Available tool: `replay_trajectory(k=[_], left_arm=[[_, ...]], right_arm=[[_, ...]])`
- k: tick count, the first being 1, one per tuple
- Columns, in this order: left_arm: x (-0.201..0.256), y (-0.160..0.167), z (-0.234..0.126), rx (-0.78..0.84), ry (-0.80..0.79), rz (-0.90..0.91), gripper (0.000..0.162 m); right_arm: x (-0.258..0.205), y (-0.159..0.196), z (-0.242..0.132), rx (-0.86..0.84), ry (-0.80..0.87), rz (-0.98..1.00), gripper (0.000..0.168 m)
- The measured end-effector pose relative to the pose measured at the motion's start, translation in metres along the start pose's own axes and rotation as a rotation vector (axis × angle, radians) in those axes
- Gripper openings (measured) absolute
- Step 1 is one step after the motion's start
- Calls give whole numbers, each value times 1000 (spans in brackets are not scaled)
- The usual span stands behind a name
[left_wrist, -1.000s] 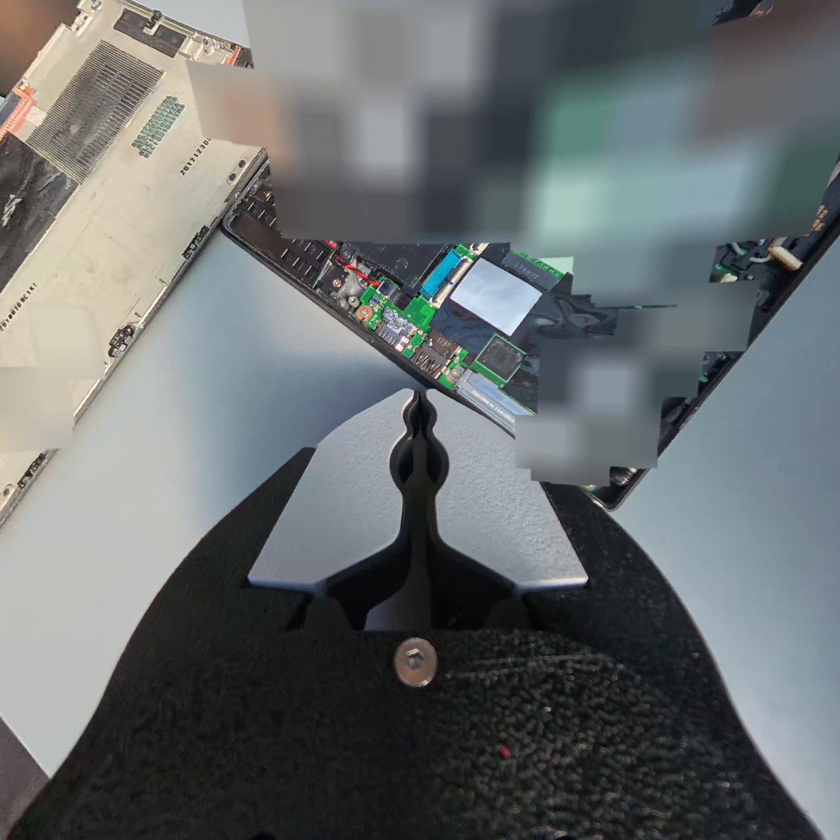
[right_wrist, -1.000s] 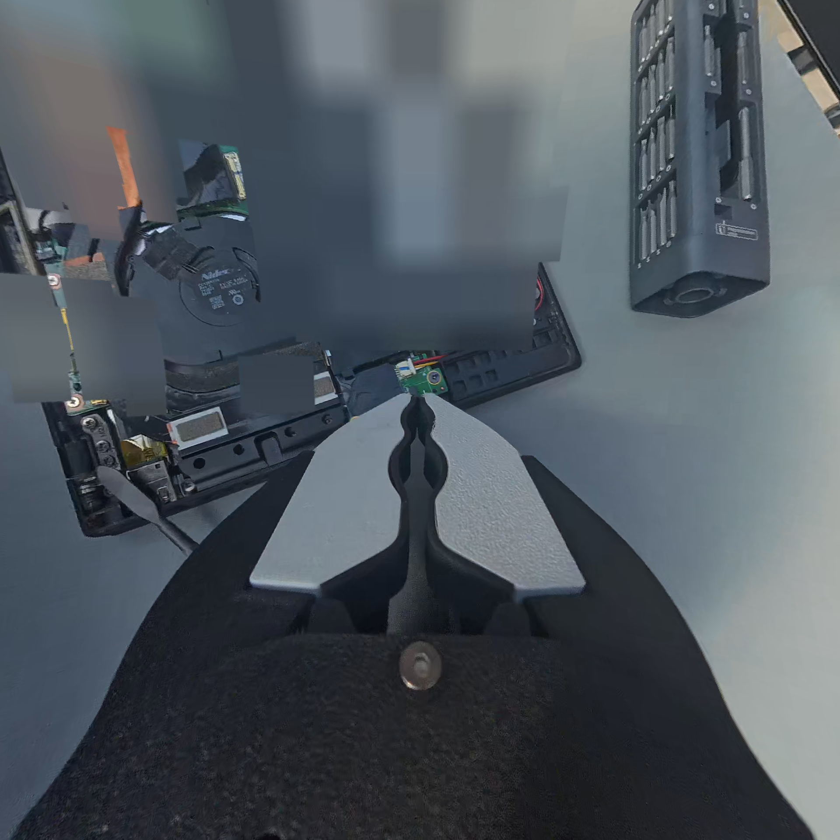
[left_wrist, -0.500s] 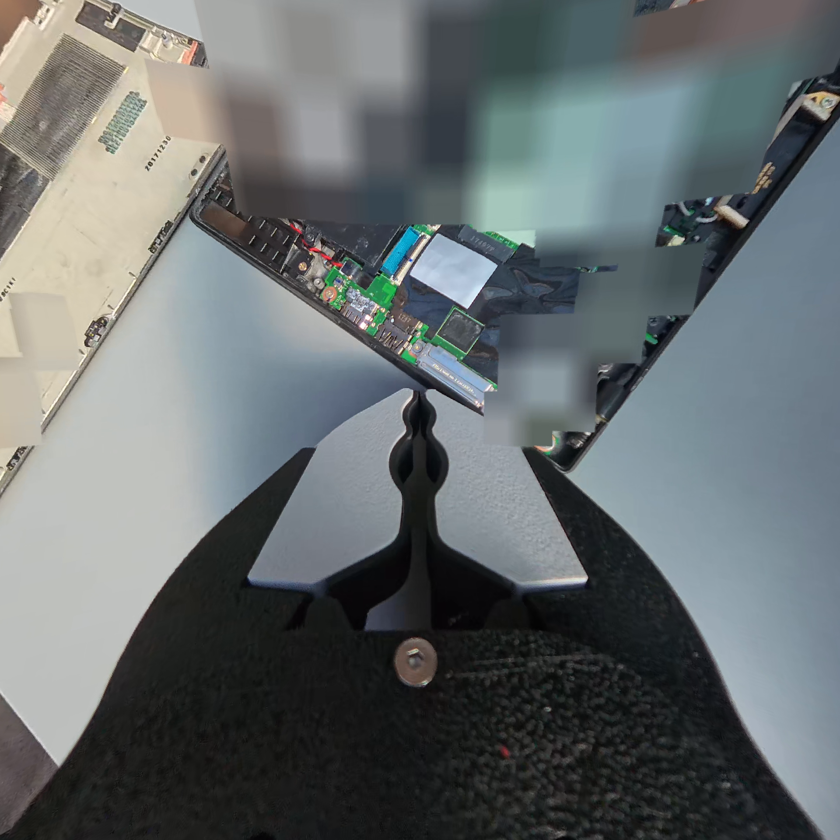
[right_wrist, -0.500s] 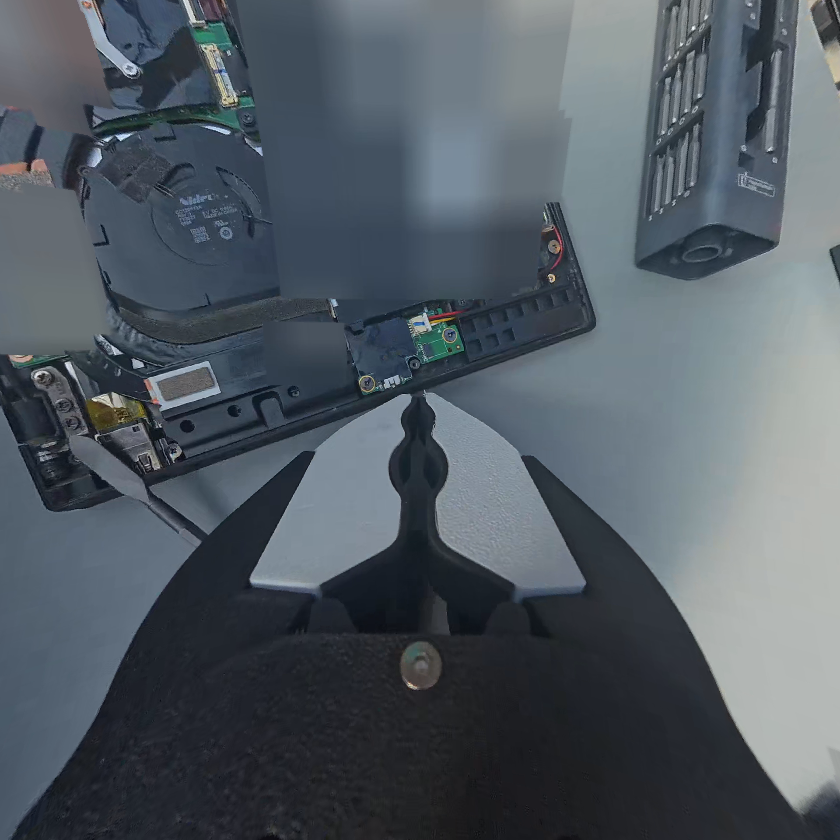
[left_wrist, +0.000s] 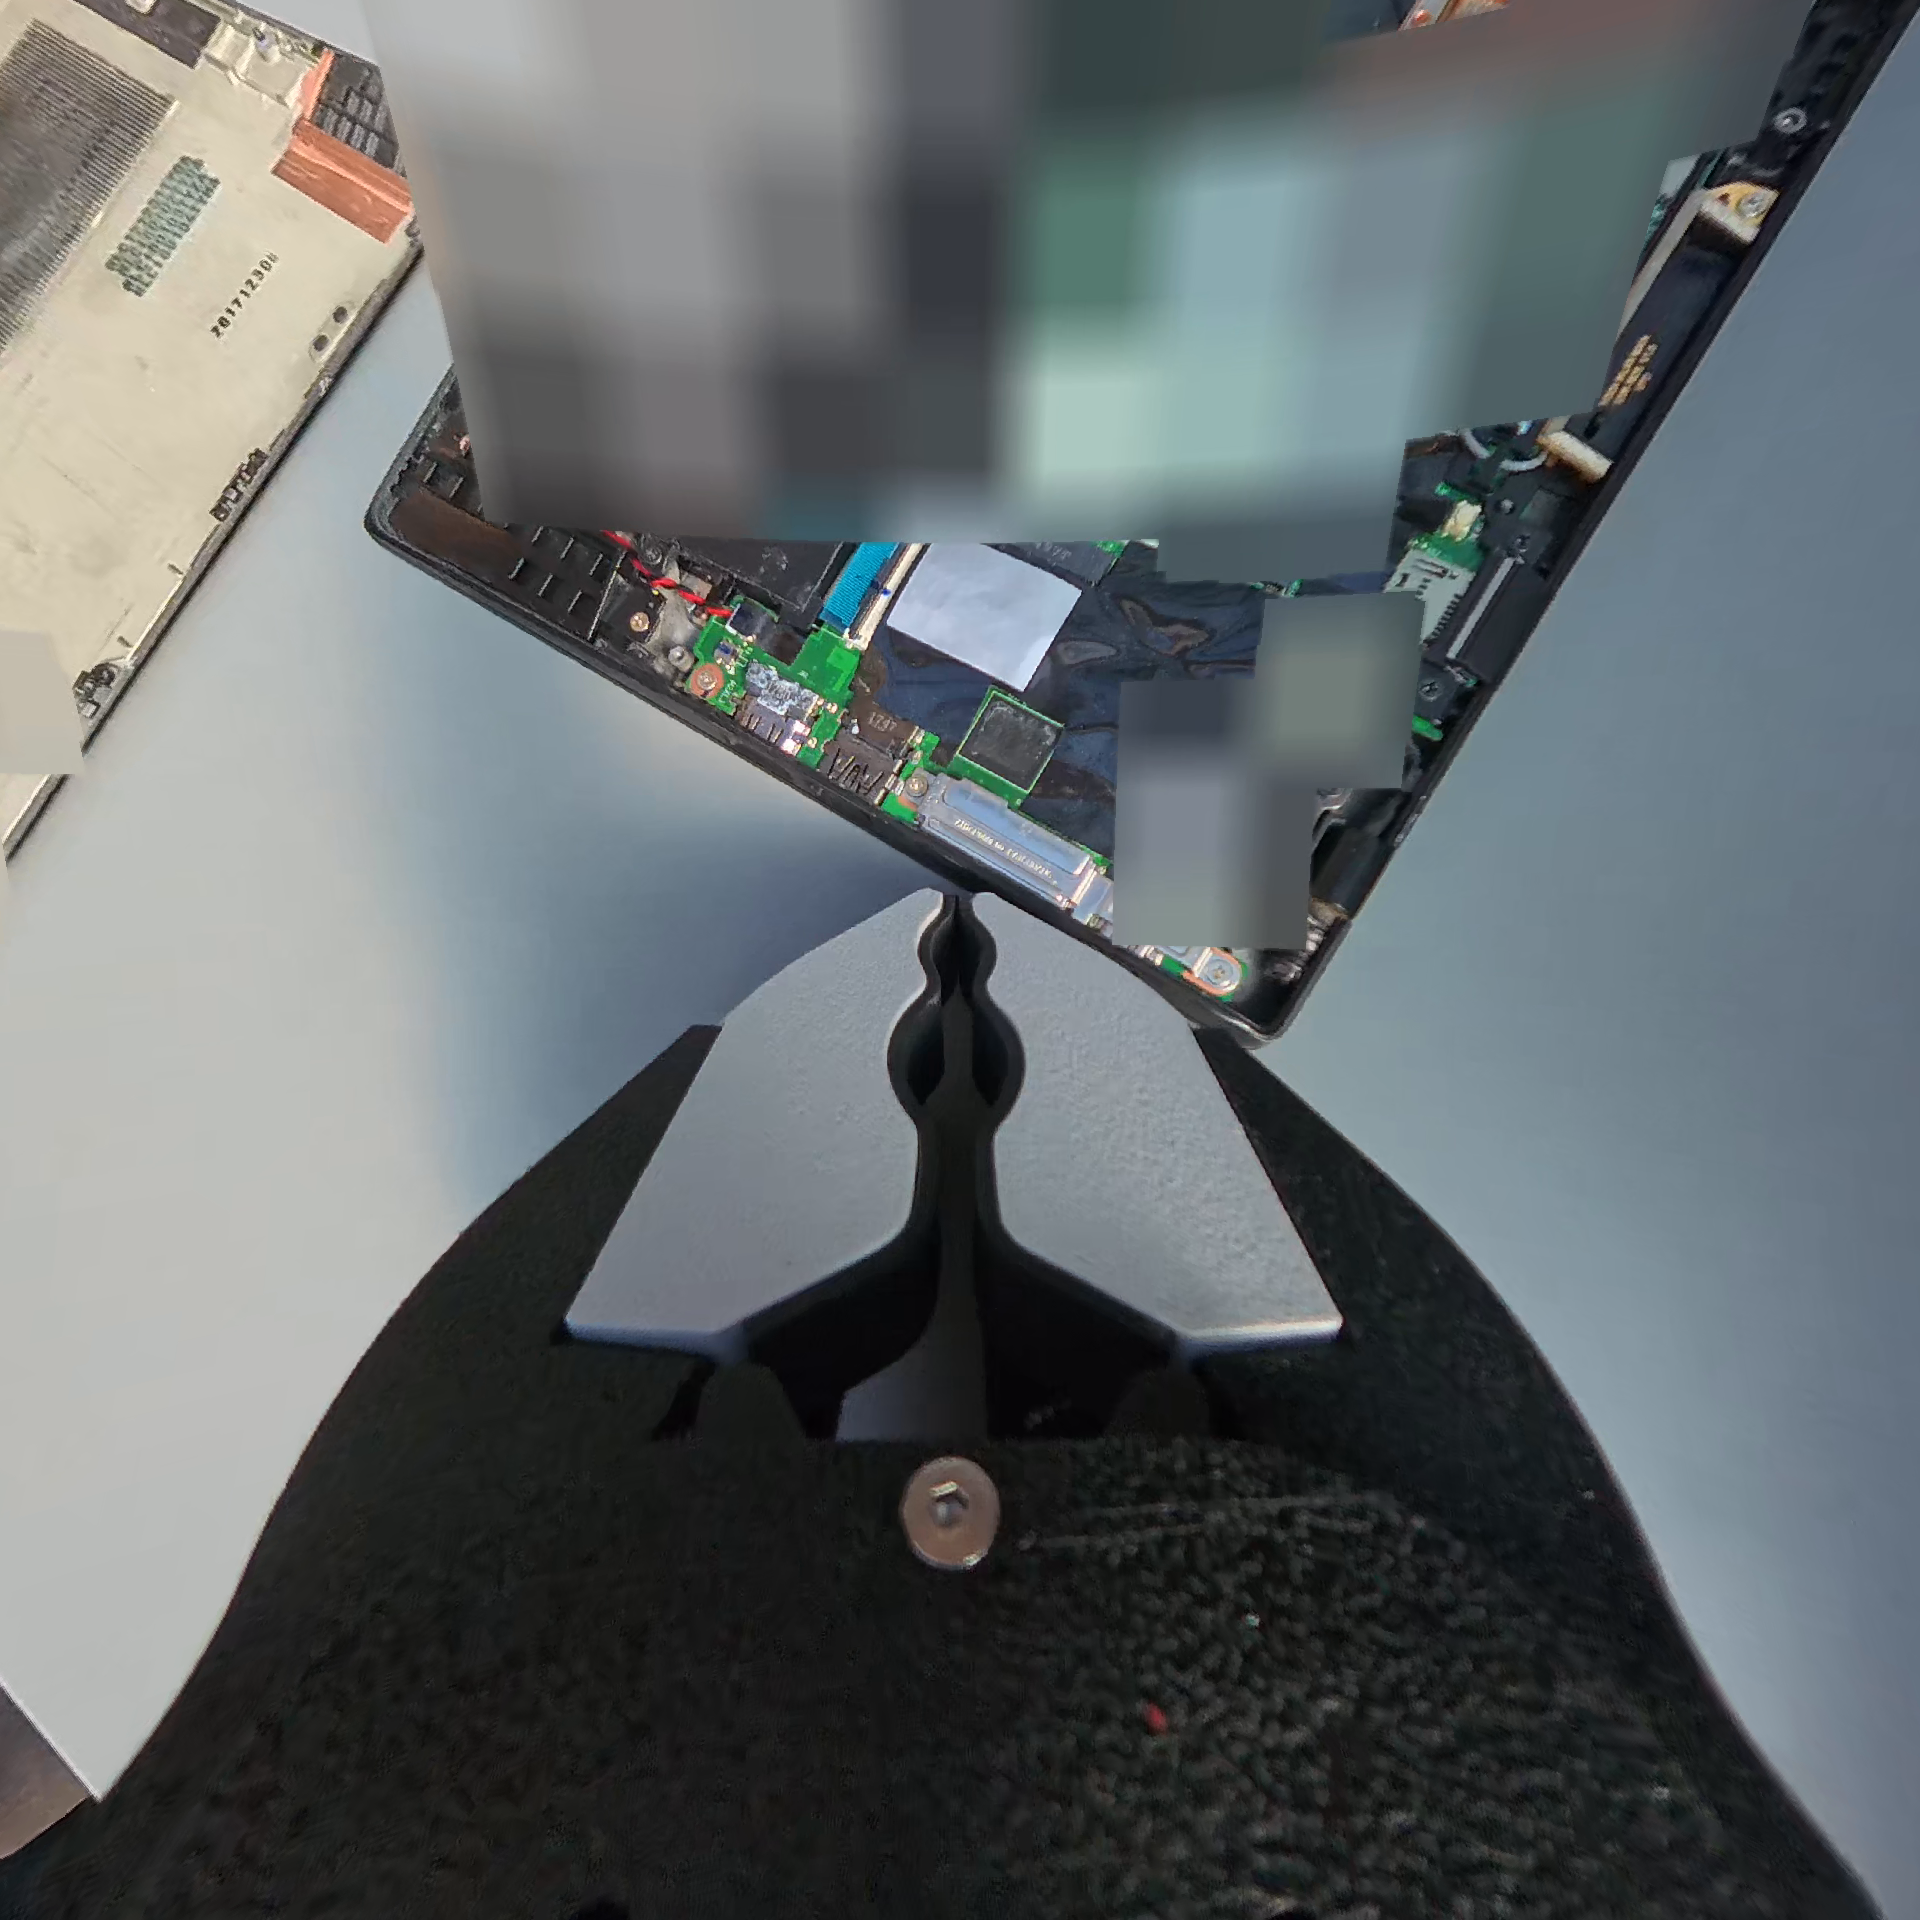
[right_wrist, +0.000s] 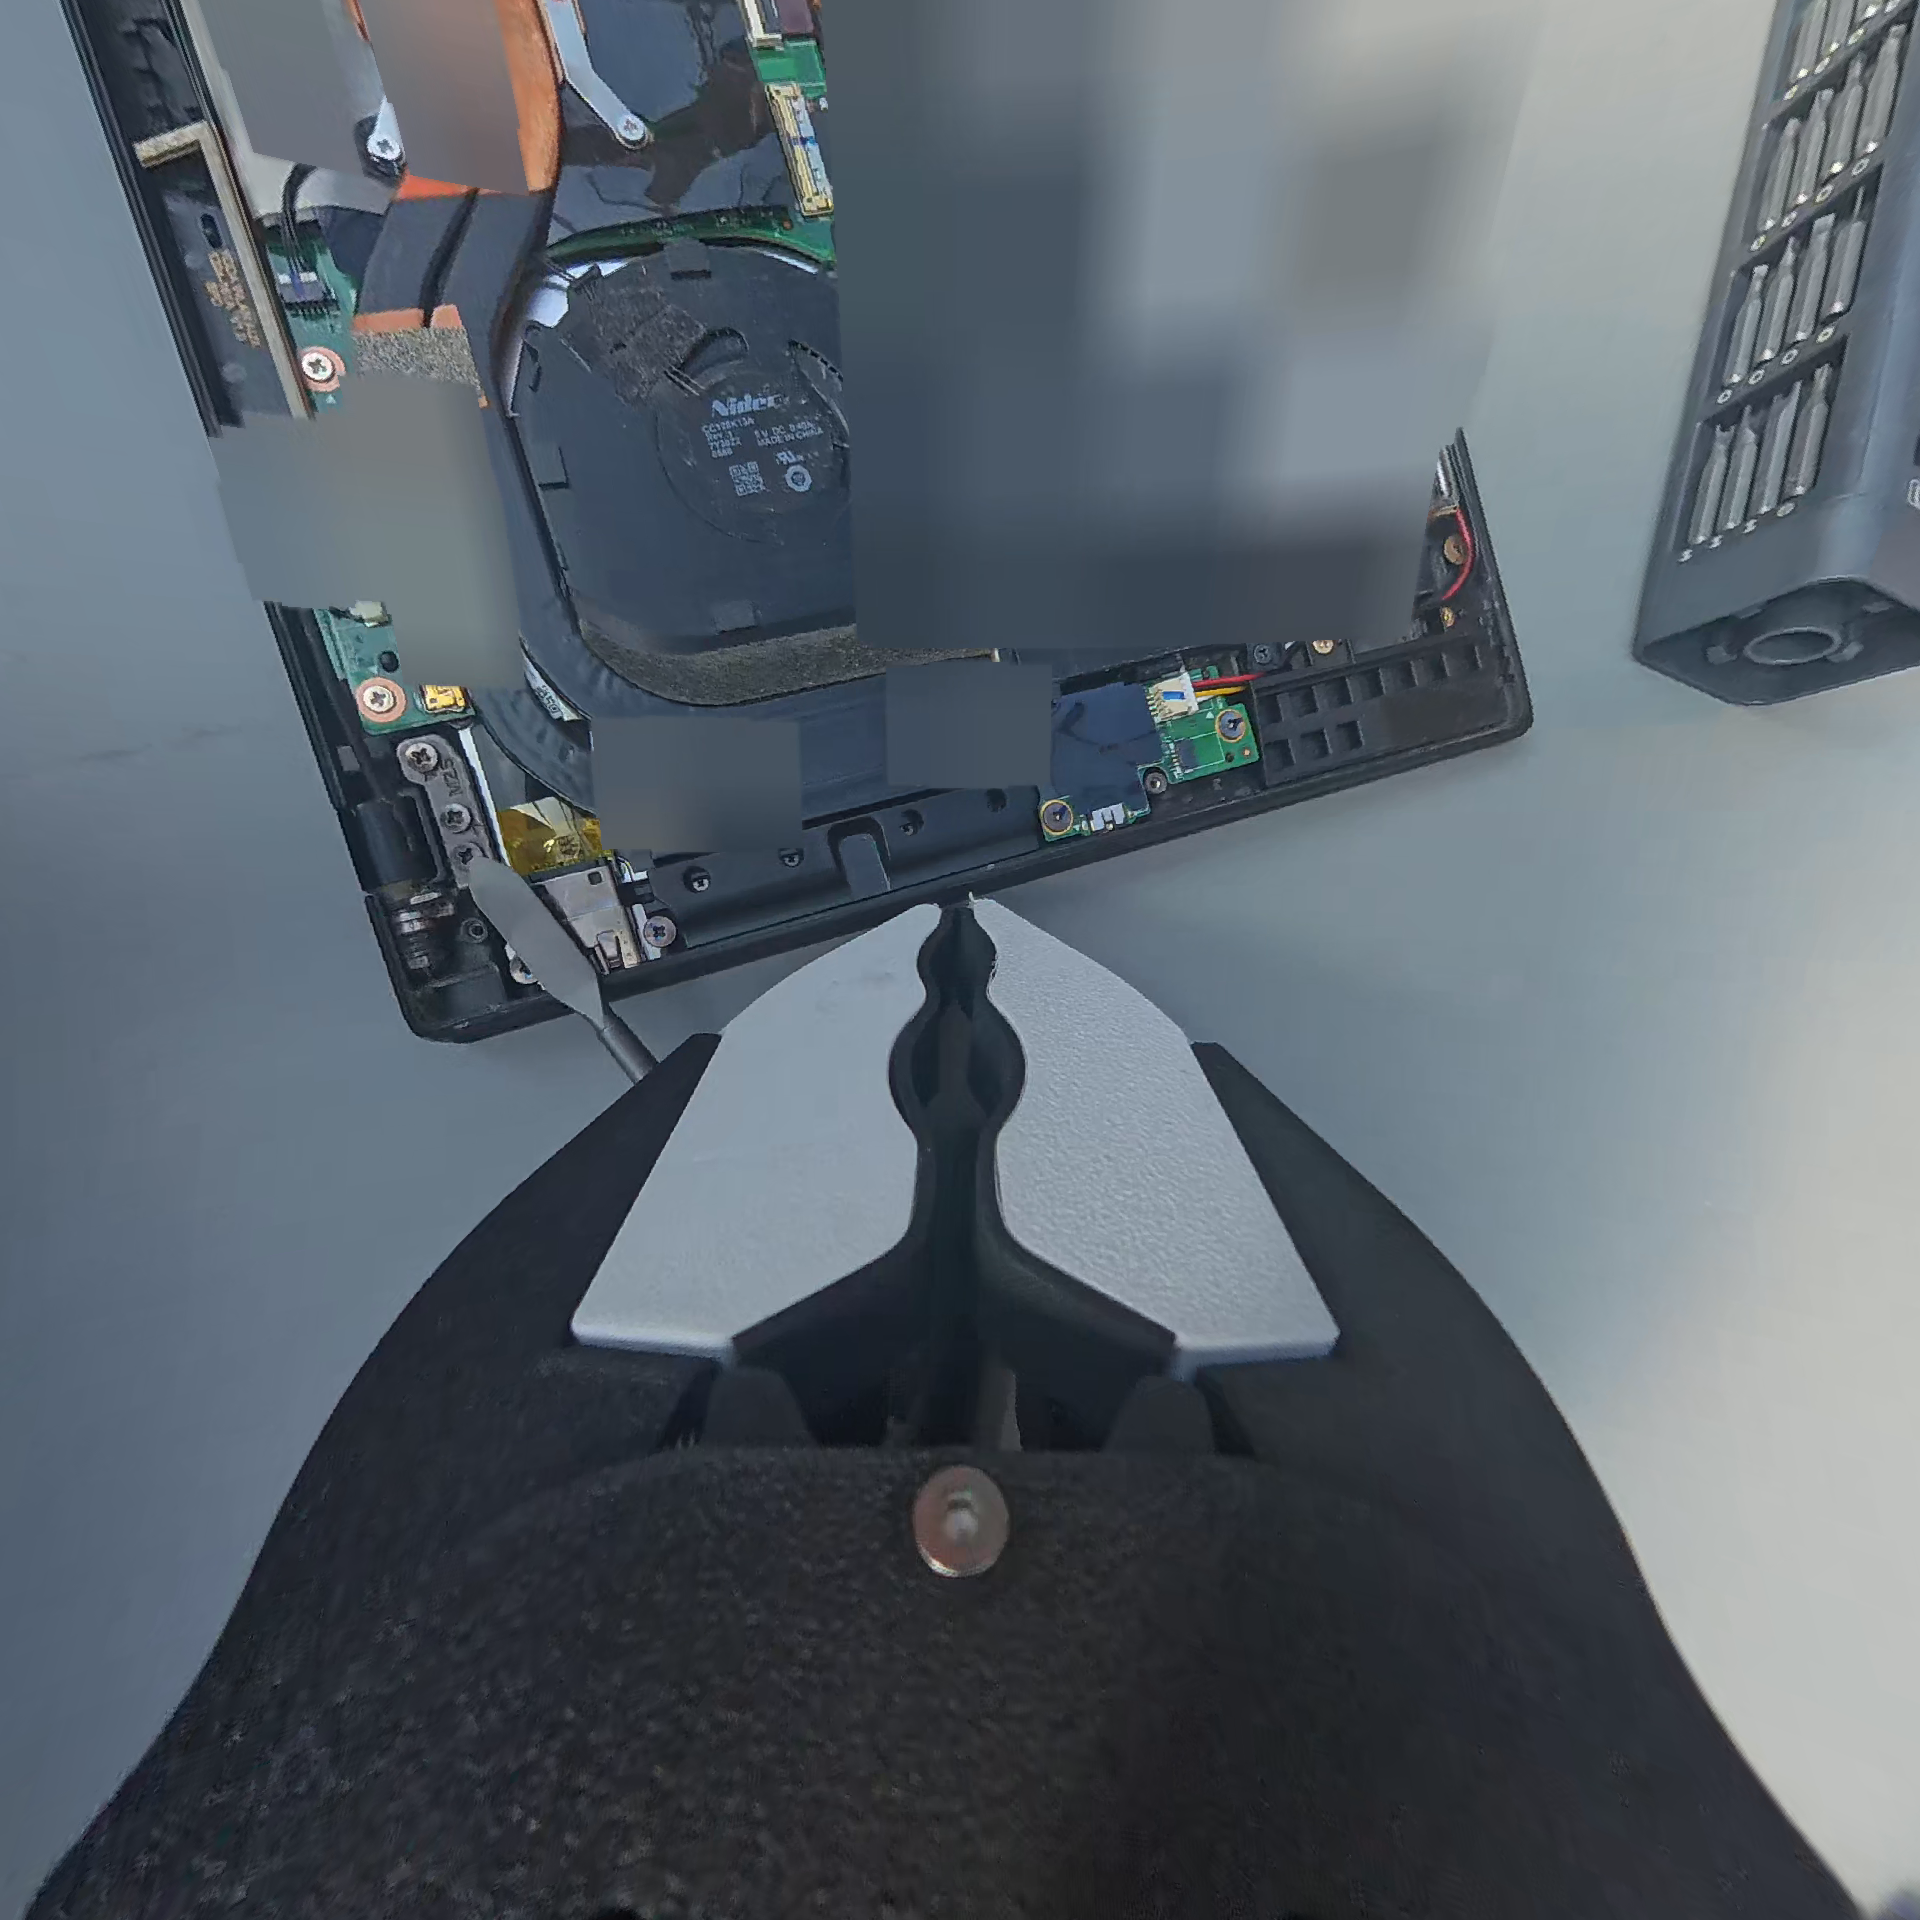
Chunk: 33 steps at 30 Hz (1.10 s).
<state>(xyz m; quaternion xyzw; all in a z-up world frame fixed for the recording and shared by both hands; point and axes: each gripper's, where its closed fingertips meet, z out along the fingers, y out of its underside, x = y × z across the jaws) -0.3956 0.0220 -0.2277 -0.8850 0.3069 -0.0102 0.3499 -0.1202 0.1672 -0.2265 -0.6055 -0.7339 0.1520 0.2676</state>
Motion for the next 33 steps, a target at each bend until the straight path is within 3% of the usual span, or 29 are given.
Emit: replay_trajectory(k=[13,16,22,26,31,33], left_arm=[[24,5,-13,0,15,-12,0],[20,5,-12,0,0,6,0],[5,-5,-34,138,-60,-157,0],[0,-11,-44,201,-63,-265,28],[4,-17,-51,232,-95,-294,44],[4,-15,-51,221,-104,-290,44]], right_arm=[[-16,1,-2,-22,-106,-79,0],[6,1,-13,-28,-10,-155,0],[-29,8,-51,20,-112,-194,25],[-34,11,-38,4,-119,-227,28],[-34,23,-23,-74,-128,-284,6],[-33,20,-24,-66,-136,-277,5]])
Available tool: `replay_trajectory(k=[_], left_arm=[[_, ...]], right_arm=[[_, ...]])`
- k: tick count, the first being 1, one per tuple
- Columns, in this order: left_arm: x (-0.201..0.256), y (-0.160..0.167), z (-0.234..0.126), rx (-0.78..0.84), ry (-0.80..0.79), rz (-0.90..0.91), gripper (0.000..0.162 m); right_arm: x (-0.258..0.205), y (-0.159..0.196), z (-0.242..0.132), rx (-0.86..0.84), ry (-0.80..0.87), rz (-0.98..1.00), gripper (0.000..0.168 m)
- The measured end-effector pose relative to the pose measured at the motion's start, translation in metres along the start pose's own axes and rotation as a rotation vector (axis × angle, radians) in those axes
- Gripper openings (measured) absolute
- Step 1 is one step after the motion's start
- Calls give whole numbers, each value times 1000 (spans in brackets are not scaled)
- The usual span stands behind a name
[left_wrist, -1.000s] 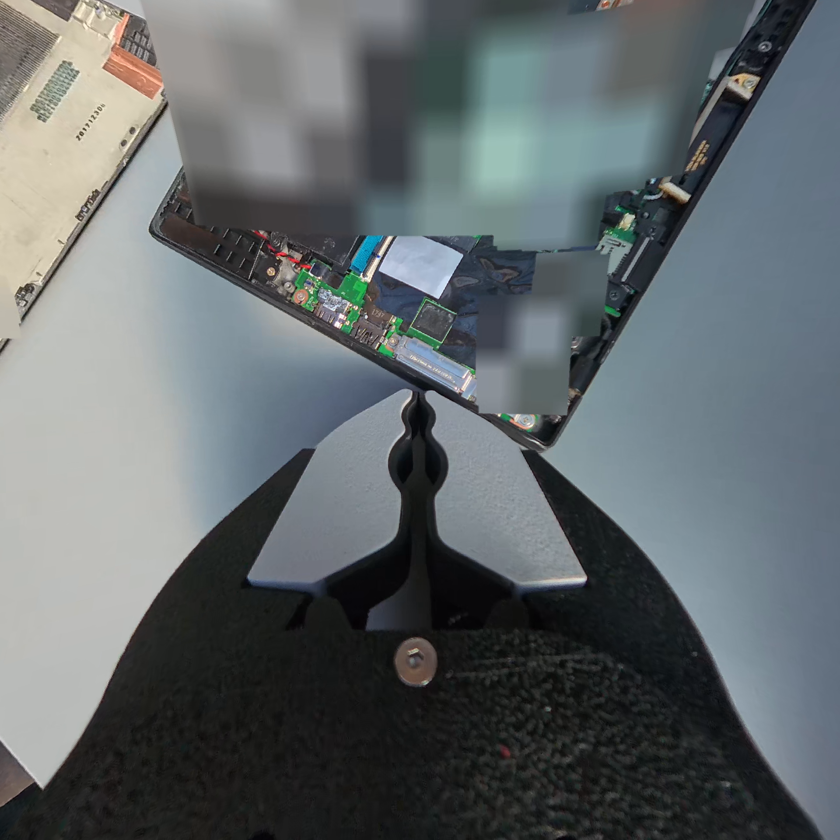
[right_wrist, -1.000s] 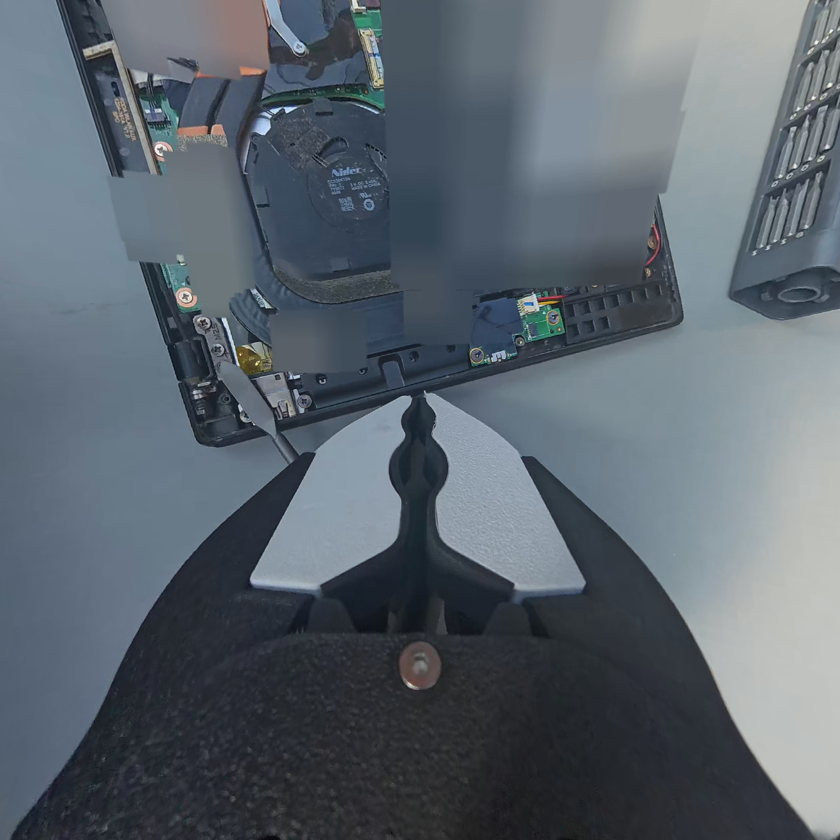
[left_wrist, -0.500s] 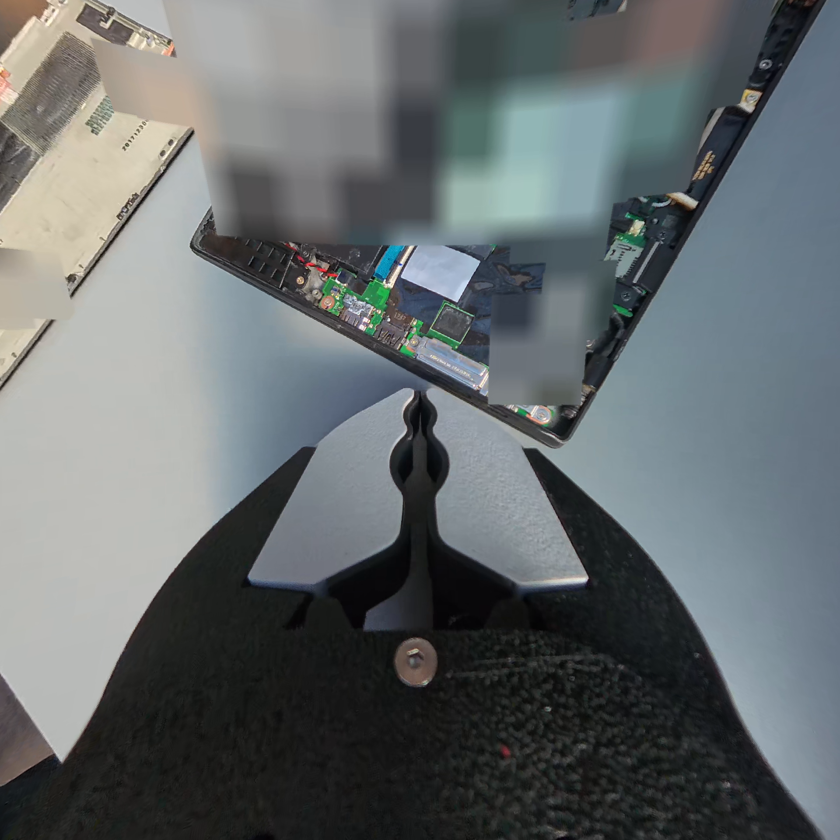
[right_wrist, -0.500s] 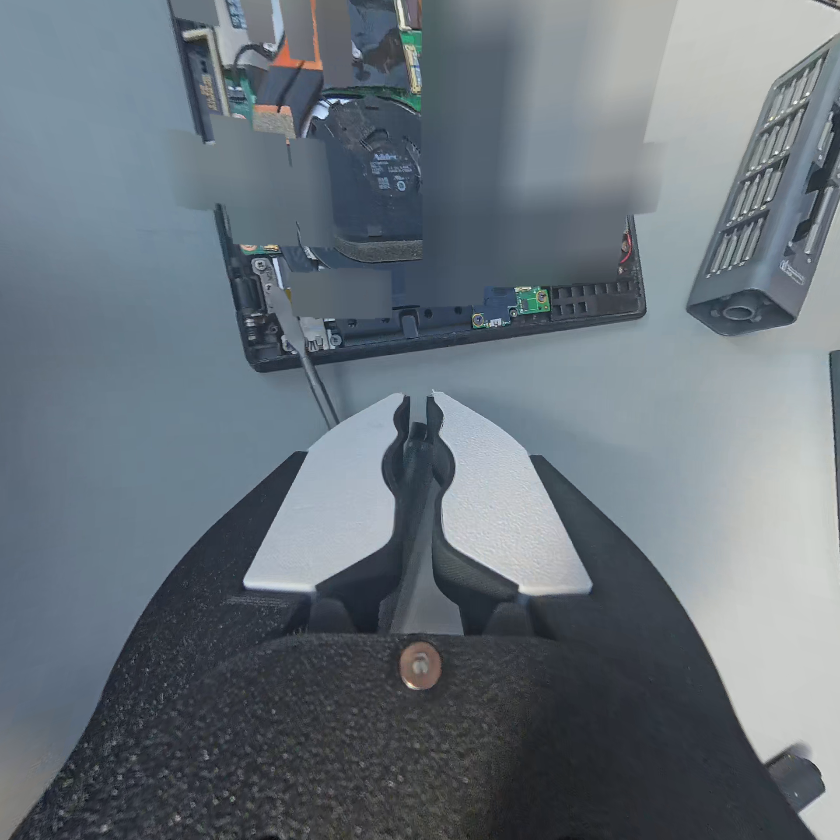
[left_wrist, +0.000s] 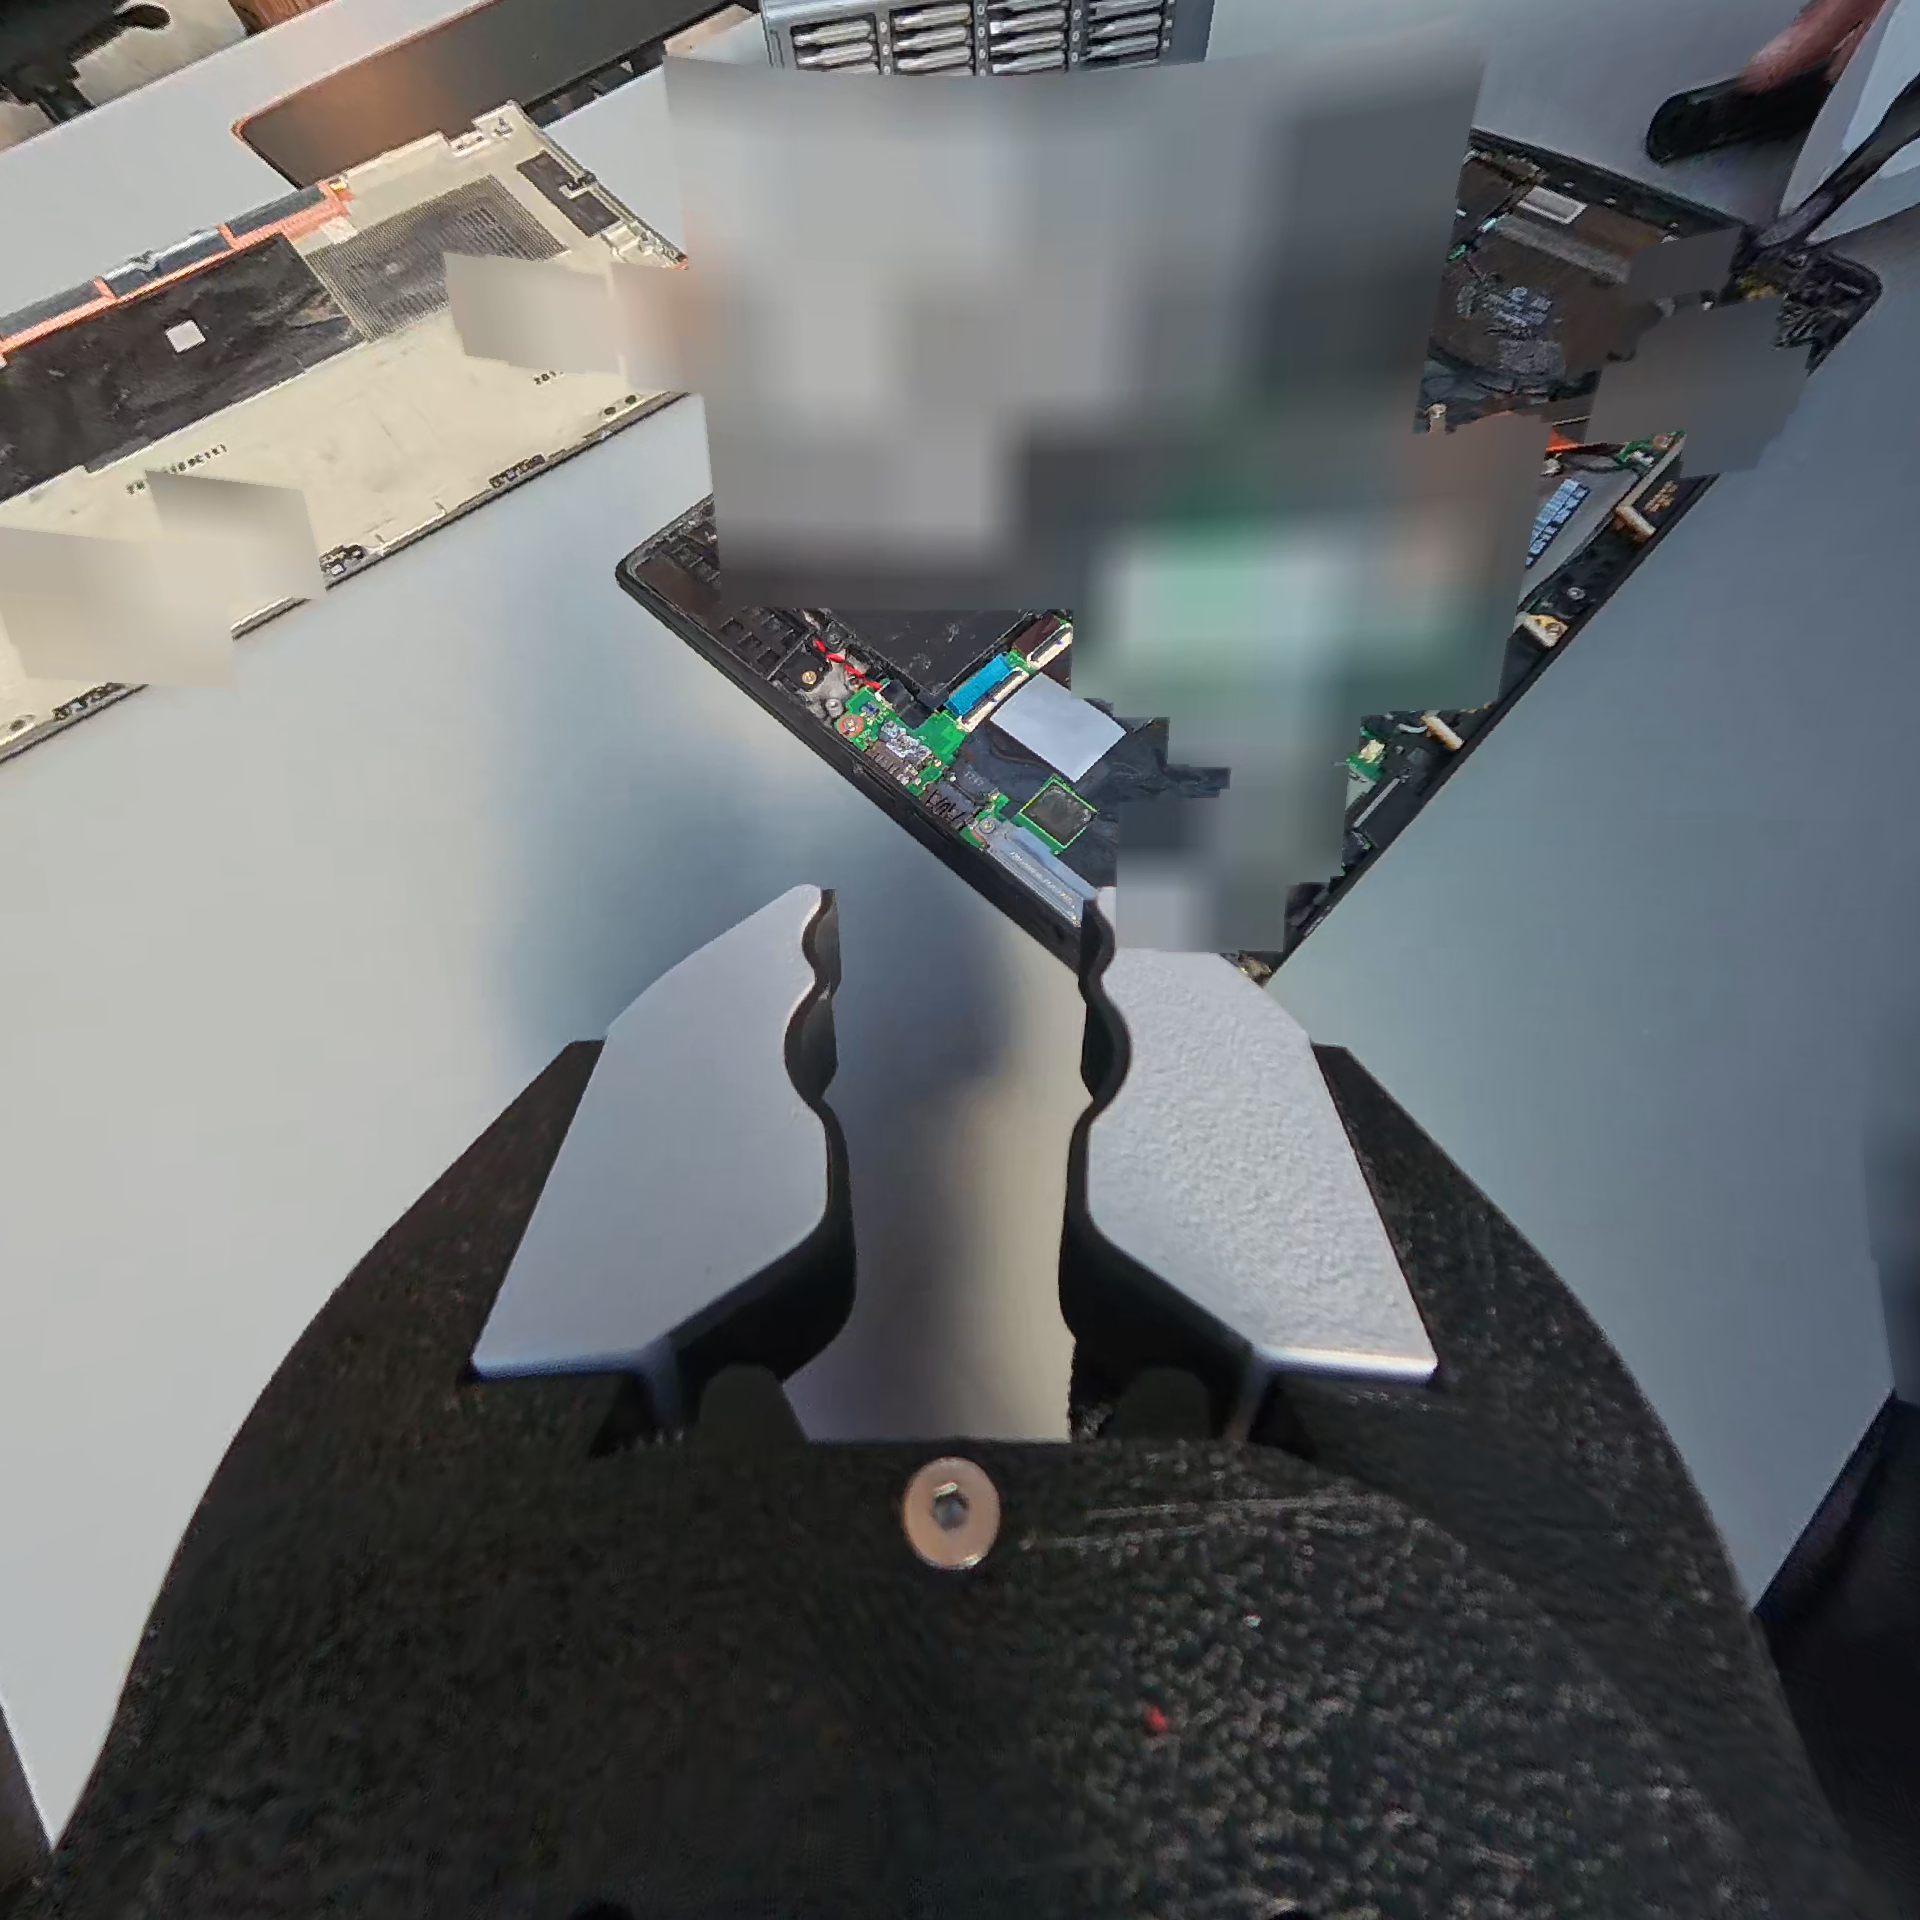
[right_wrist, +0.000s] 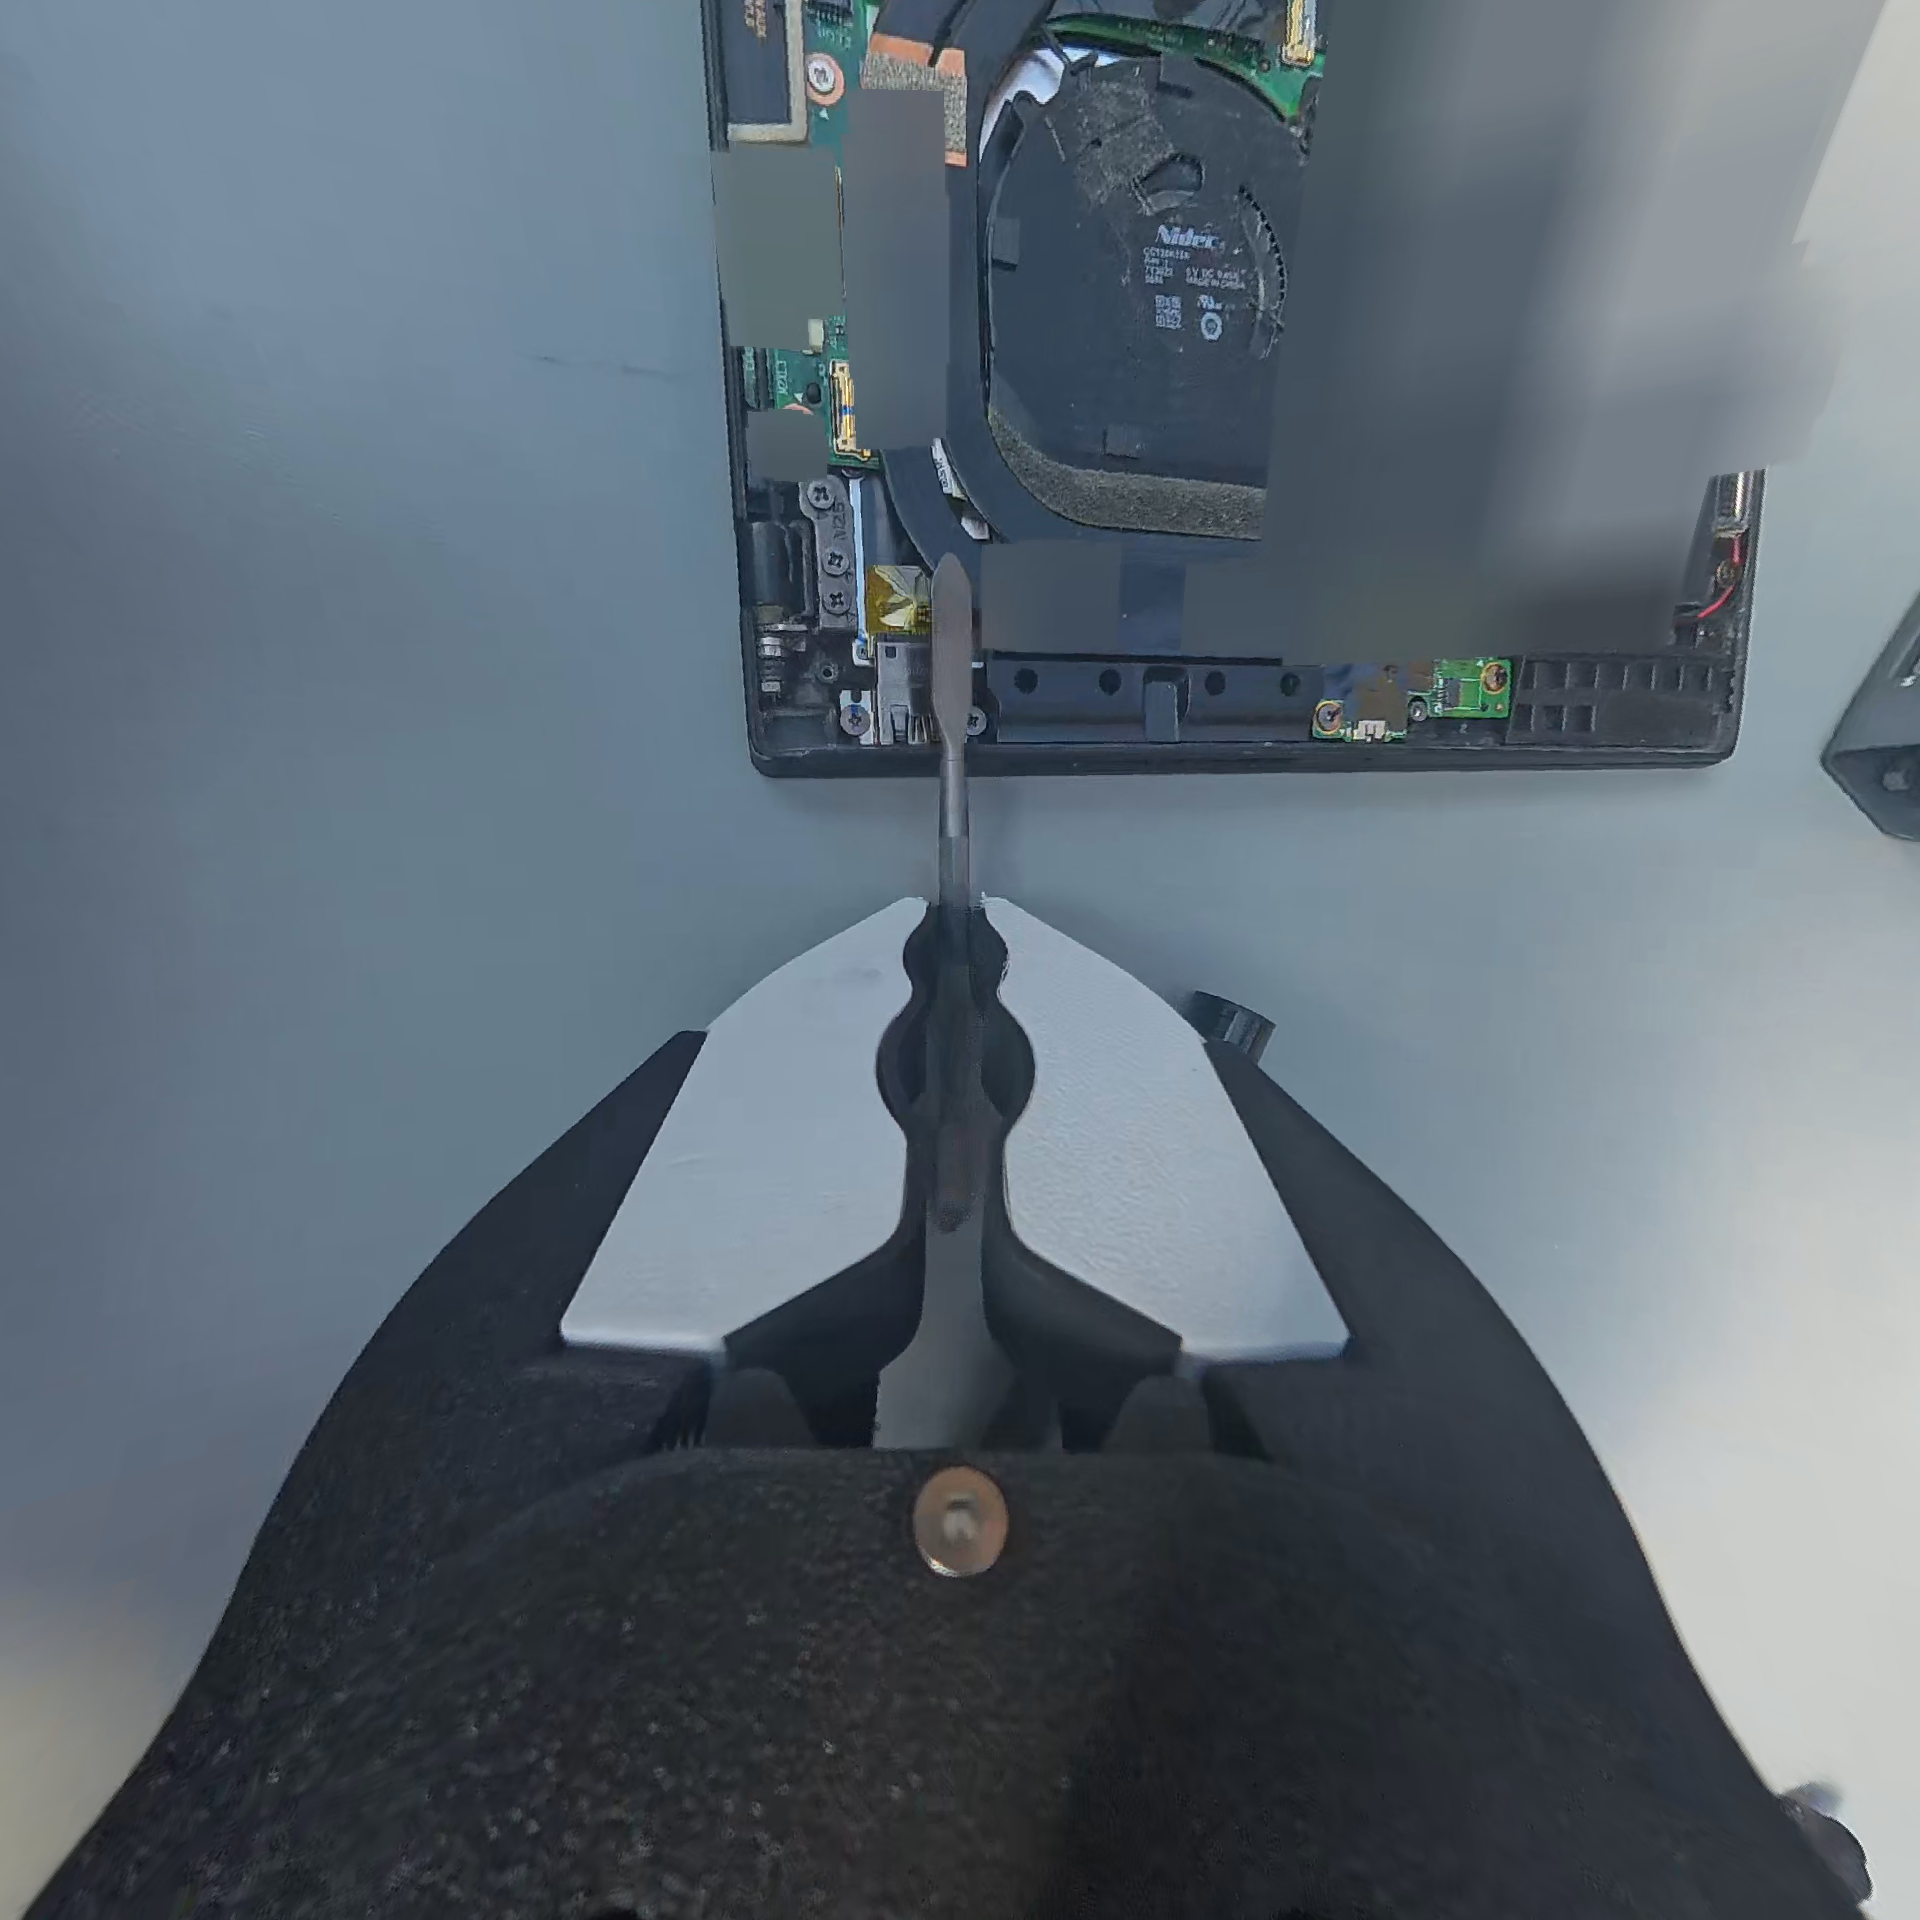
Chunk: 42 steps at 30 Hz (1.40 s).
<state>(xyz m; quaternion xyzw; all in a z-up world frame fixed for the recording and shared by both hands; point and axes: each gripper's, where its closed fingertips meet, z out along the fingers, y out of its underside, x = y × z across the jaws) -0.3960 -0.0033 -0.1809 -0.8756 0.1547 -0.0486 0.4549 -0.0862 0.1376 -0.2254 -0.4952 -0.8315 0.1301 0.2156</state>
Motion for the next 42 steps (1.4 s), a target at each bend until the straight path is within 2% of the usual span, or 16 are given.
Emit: replay_trajectory(k=[3,5,9,12,15,19,21,22,23,24,25,26,28,31,33,42], left_arm=[[-5,1,-1,3,-16,5,43],[-10,0,-1,3,-23,8,43],[-23,-4,1,15,-25,24,43],[-34,-5,9,10,-19,52,37],[-43,-1,21,-23,1,62,35],[-56,0,36,-55,36,82,28],[-66,-2,44,-73,52,111,18],[-71,-4,49,-82,60,128,14],[-76,-7,54,-92,73,145,6],[-82,-9,59,-101,87,168,0],[-89,-11,66,-113,91,190,0],[-96,-13,73,-130,96,206,0],[-107,-16,88,-160,112,235,0],[-118,-23,108,-190,127,267,0],[-119,-26,118,-214,146,283,0],[-108,-35,142,-269,212,357,0]], right_arm=[[10,-2,-18,33,22,64,4],[28,8,-36,10,95,150,4],[78,70,-59,-118,249,397,4],[90,104,-50,-198,264,462,4],[81,113,-32,-218,199,509,4],[79,113,-31,-228,182,513,9],[81,108,-35,-246,157,507,39],[85,98,-38,-225,149,508,44],[90,86,-39,-184,138,511,40],[101,69,-40,-122,146,505,27],[112,49,-38,-41,149,484,6],[119,28,-33,44,122,466,0],[141,3,-15,116,119,480,0],[168,-8,14,85,154,391,0],[176,-17,29,96,119,365,0],[185,-18,58,45,61,301,0]])
